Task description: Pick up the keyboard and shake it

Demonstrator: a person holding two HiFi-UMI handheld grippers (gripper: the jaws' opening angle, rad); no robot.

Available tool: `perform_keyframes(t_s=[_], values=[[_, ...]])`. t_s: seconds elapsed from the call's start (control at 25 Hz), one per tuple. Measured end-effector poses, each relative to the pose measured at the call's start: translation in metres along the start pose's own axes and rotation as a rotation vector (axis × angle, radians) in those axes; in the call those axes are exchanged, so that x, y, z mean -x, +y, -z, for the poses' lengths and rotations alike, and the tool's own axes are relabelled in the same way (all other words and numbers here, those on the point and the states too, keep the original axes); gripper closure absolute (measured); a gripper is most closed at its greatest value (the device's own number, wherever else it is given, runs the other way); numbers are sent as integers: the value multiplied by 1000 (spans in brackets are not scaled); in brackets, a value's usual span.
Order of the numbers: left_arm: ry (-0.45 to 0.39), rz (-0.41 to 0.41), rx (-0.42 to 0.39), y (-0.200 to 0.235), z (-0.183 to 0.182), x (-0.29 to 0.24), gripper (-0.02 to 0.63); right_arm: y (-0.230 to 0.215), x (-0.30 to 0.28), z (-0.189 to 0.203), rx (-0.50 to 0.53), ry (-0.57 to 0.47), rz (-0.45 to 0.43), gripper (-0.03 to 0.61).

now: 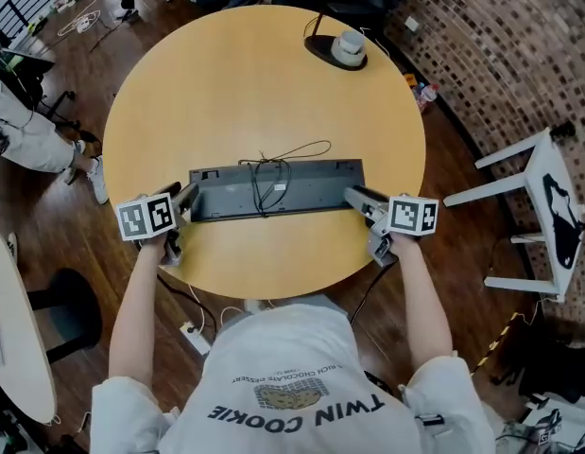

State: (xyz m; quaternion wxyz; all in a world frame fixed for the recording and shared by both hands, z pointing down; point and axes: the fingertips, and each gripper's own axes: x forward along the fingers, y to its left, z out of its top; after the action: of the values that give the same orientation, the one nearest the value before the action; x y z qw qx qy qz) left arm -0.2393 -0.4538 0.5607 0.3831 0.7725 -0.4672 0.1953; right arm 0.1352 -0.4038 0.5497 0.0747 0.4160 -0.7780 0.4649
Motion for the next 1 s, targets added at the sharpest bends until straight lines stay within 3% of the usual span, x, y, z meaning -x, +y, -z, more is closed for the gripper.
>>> perform_keyframes(t_s=[0.16,0.44,0.6,0.76,1.0], values=[[30,34,51,17,-3,-16,333,-40,-7,-28,-27,33,13,396],[85,197,145,15,-7,-32,207,-76,-23,-45,16,163,-5,336],[92,248,188,17,-10,-37,204,-82,-35,-45,1,220,-63,327],[149,296,148,8,-5,-52,175,-103,-26,-47,13,288,-50,311],[230,262,111,3,-3,-52,175,-88,-33,-38,-114,368,-159,293]])
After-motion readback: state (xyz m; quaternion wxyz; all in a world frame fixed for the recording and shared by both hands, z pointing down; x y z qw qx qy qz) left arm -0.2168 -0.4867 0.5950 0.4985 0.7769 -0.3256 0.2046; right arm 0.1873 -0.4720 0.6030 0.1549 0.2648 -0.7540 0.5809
